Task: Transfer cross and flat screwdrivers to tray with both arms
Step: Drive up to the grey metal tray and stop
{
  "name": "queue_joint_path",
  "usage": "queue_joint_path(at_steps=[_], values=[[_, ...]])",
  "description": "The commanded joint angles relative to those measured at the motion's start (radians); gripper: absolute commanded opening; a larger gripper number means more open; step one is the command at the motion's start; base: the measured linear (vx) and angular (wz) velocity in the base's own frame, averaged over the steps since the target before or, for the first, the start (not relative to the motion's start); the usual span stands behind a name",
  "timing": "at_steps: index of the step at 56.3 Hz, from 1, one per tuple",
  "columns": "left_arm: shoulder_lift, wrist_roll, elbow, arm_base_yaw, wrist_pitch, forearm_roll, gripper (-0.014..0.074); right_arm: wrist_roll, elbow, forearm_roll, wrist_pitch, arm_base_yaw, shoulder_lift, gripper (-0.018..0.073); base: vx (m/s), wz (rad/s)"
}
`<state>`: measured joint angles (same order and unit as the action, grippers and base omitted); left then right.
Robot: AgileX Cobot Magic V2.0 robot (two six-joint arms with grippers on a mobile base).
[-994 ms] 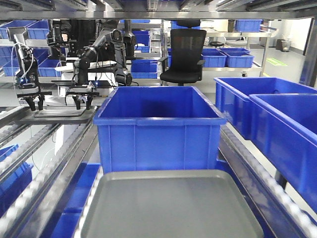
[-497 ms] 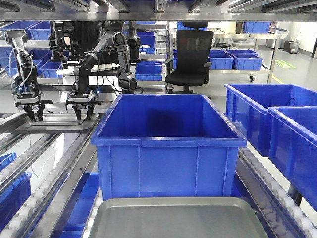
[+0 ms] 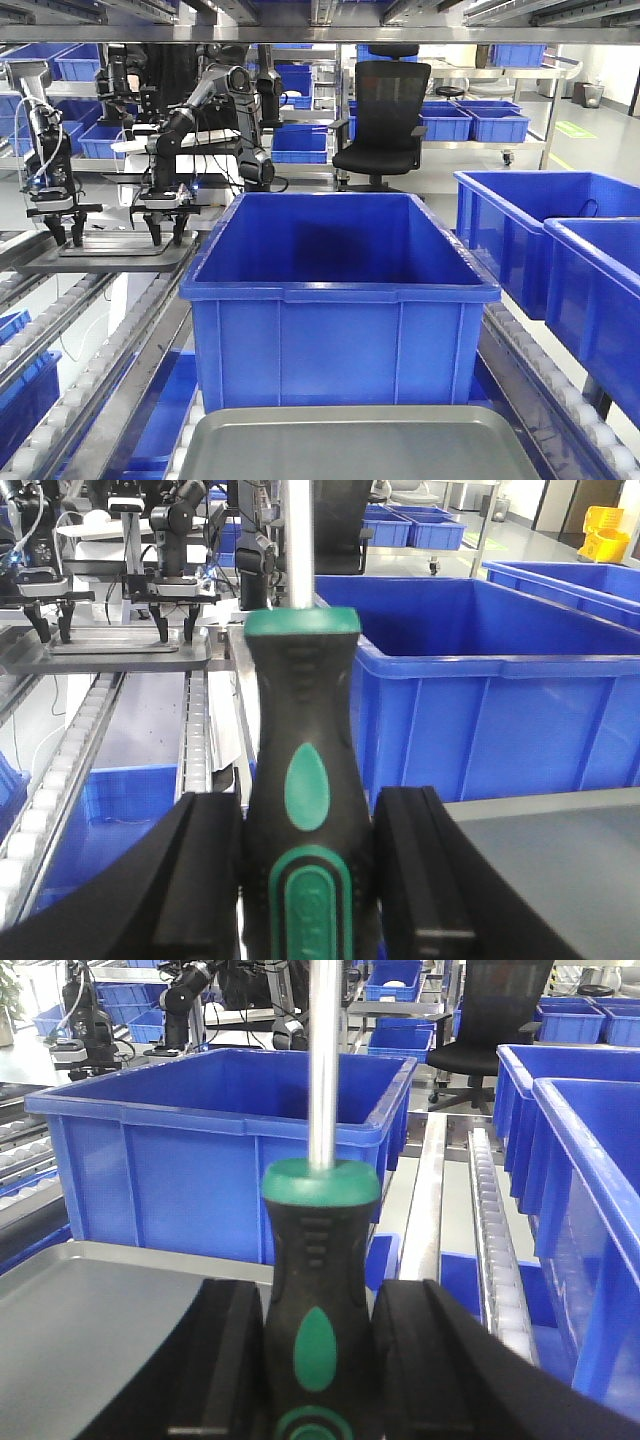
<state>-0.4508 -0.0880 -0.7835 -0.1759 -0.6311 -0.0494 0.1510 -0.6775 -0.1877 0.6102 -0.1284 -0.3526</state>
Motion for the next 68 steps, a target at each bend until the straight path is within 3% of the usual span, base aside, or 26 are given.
queue_joint_path(at_steps=[1, 32, 48, 62, 68], values=[[-0.011, -0.003, -0.022, -0.002, 0.091, -0.009, 0.0003, 0.0, -0.028, -0.005, -0.099, 0.002, -0.01, -0.0008, 0.0, 0.0], [-0.011, -0.007, -0.022, -0.002, 0.112, -0.009, 0.0003, -0.003, -0.028, -0.013, -0.101, 0.002, -0.01, -0.0008, 0.0, 0.0], [-0.025, -0.023, -0.019, -0.002, 0.184, -0.038, 0.0003, 0.026, -0.029, 0.023, -0.091, 0.002, -0.066, -0.0008, 0.0, 0.0], [-0.212, -0.006, -0.108, -0.004, 0.014, -0.075, 0.0003, 0.026, -0.18, 0.025, 0.047, 0.002, -0.367, -0.0008, 0.0, 0.0], [-0.32, 0.026, -0.159, -0.007, -0.016, -0.158, 0.0003, 0.025, -0.284, 0.013, 0.119, 0.002, -0.509, -0.0008, 0.0, 0.0]])
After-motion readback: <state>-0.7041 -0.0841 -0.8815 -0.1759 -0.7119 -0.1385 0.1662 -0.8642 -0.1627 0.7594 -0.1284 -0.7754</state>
